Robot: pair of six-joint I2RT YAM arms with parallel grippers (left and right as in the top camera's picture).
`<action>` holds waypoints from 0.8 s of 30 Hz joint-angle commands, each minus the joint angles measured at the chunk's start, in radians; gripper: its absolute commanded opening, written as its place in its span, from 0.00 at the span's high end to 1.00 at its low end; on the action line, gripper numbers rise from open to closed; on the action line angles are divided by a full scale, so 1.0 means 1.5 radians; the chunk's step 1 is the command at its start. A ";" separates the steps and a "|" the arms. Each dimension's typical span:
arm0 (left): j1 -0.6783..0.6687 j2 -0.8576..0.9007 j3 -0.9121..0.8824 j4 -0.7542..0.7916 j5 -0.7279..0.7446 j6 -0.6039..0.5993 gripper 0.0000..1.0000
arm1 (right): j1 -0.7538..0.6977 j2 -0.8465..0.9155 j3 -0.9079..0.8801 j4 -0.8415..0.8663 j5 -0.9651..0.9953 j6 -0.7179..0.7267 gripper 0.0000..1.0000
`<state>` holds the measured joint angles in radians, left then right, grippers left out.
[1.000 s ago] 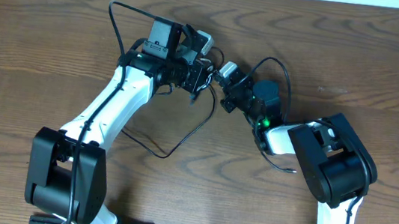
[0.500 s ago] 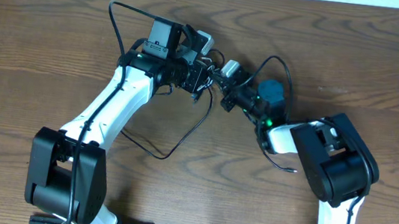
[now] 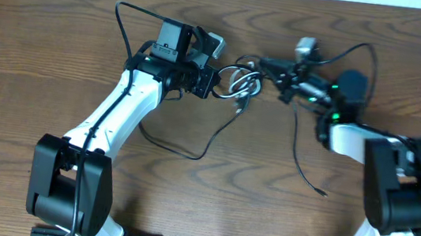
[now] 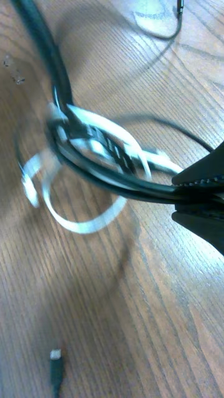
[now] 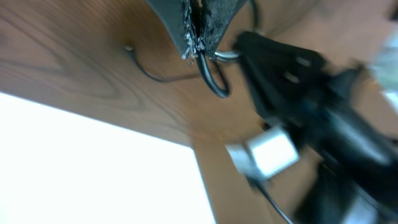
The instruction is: Untangle cables
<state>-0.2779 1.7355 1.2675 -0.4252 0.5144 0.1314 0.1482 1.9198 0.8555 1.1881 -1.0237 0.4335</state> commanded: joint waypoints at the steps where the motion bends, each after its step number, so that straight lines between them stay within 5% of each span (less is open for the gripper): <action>1: 0.000 0.003 -0.002 -0.004 -0.005 0.006 0.92 | -0.024 -0.046 0.007 0.030 -0.136 0.154 0.99; 8: 0.000 0.005 -0.002 -0.006 -0.005 0.006 0.92 | -0.015 -0.095 0.007 0.257 -0.188 0.341 0.99; 15: 0.000 0.006 -0.002 -0.010 -0.005 0.006 0.92 | 0.007 -0.134 0.007 0.258 -0.187 0.344 0.99; 18: 0.000 0.006 -0.002 -0.011 -0.004 0.006 0.71 | 0.008 -0.134 0.007 0.258 -0.184 0.344 0.99; 24: 0.000 0.006 -0.002 -0.023 -0.004 0.006 0.58 | 0.012 -0.140 0.007 0.258 -0.131 0.435 0.99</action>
<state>-0.2787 1.7355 1.2675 -0.4496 0.5133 0.1329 0.1493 1.7443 0.8555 1.5295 -1.2922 0.9947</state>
